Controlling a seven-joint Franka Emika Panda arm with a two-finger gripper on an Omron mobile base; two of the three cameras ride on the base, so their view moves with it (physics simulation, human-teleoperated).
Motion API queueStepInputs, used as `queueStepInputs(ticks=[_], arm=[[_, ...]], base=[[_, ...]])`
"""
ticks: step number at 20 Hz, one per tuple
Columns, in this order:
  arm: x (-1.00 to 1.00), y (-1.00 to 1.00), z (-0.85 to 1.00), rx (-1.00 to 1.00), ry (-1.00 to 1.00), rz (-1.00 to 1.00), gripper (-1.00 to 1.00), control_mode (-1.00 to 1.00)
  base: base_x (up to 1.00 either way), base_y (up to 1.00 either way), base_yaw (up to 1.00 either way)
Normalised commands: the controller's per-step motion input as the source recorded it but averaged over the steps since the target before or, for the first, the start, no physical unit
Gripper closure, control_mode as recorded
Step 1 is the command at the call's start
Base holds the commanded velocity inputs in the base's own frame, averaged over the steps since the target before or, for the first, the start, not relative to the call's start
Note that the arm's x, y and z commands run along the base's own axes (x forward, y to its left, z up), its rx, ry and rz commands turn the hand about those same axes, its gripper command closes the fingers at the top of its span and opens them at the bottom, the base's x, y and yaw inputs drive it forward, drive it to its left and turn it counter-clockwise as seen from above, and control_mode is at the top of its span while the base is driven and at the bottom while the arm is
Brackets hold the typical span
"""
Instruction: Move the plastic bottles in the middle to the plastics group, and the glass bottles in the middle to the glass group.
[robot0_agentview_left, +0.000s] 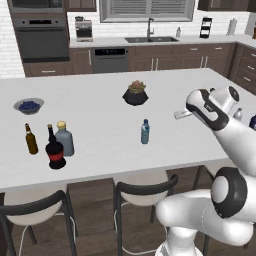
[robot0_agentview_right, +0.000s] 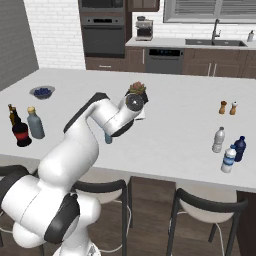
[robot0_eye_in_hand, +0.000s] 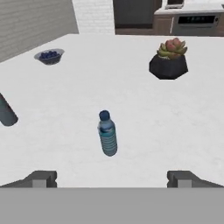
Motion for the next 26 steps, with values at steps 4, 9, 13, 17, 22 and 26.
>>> queueStepInputs(ticks=[4,9,13,17,22,26], arm=[[0.05,0.42,0.0,0.0,0.0,0.0,-1.0,-1.0],[0.05,0.33,-0.05,0.0,0.0,0.0,-1.0,-1.0],[0.1,0.25,-0.23,0.0,0.0,-0.05,-1.0,-1.0],[0.35,0.11,-0.12,0.0,0.0,-0.11,-1.0,-1.0],[0.47,0.02,-0.05,0.0,0.0,-0.13,-1.0,-1.0],[0.48,0.0,-0.07,0.0,0.0,-0.04,-1.0,-1.0]], base=[[0.0,0.0,0.0],[0.0,0.0,0.0],[0.0,0.0,0.0],[0.0,0.0,0.0],[0.0,0.0,0.0],[0.0,0.0,0.0]])
